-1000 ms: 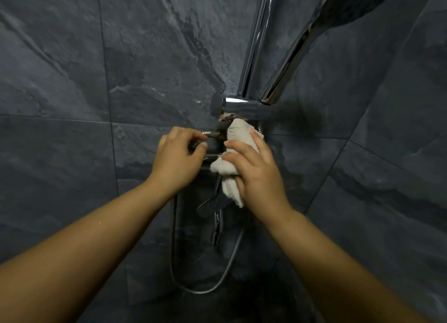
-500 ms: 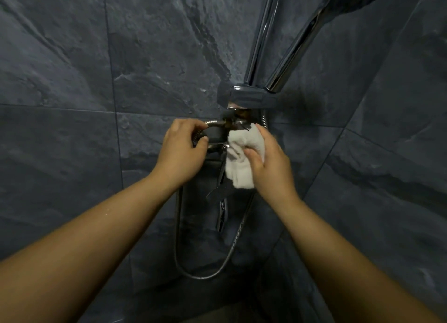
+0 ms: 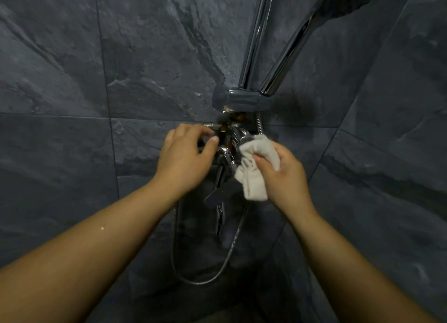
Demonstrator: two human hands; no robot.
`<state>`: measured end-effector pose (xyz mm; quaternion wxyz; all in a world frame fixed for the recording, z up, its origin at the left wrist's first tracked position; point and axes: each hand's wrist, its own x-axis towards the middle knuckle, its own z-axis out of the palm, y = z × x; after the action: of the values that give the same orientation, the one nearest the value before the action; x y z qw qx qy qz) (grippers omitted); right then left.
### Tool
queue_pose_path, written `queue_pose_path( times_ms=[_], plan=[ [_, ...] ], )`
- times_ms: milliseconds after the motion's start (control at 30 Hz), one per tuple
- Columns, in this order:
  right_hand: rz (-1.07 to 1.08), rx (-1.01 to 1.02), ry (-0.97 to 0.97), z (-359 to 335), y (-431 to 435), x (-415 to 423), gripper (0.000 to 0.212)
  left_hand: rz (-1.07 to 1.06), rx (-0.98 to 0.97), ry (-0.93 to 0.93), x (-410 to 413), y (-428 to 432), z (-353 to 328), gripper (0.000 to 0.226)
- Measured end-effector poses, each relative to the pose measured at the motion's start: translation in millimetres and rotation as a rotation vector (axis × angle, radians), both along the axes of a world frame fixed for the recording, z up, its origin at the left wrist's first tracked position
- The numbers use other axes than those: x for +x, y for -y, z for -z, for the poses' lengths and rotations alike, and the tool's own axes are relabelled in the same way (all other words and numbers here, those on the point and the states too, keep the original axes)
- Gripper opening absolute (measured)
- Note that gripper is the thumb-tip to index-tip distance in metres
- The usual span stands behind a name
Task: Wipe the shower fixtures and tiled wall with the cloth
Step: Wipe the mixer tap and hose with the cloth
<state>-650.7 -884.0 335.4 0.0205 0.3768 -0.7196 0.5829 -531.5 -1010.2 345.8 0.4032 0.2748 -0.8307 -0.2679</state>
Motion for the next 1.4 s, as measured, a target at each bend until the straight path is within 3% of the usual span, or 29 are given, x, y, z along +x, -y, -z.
queue_pose_path(
  times_ms=[67,100,167,233,367,567,667,833,967,1067,1167,1400],
  plan=[
    [0.005,-0.031,-0.062,7,-9,3,0.034,0.098,0.103,-0.083,-4,-15,0,0.043],
    [0.015,-0.028,-0.110,10,-9,7,0.036,0.208,0.254,-0.093,-6,-25,-1,0.047],
    [-0.009,0.056,-0.147,17,-4,17,0.045,0.425,0.566,-0.071,-11,-39,3,0.045],
    [-0.143,0.165,-0.081,18,0,25,0.057,0.462,0.632,-0.088,-15,-41,9,0.036],
    [-0.364,0.051,0.265,6,-8,12,0.051,0.331,0.623,-0.089,-14,-25,18,0.016],
    [-0.276,0.072,0.492,14,1,-26,0.033,0.061,0.524,-0.015,-20,-9,17,0.023],
    [-0.149,0.043,0.463,12,11,-37,0.021,-0.030,0.431,-0.036,-28,-7,12,0.033],
    [-0.053,0.038,0.418,16,38,-53,0.019,0.118,0.566,-0.096,-26,-6,20,0.025],
    [-0.061,-0.060,0.444,8,47,-60,0.025,-0.175,0.173,-0.038,-28,12,9,0.020],
    [-0.020,-0.041,0.321,6,48,-64,0.028,-0.295,0.013,0.028,-35,9,0,0.028],
    [0.069,-0.035,0.164,10,44,-73,0.025,-0.246,0.001,0.027,-41,-4,4,0.025],
    [-0.129,0.018,0.298,15,32,-59,0.022,-0.182,0.091,0.123,-17,9,19,0.017]
  ],
)
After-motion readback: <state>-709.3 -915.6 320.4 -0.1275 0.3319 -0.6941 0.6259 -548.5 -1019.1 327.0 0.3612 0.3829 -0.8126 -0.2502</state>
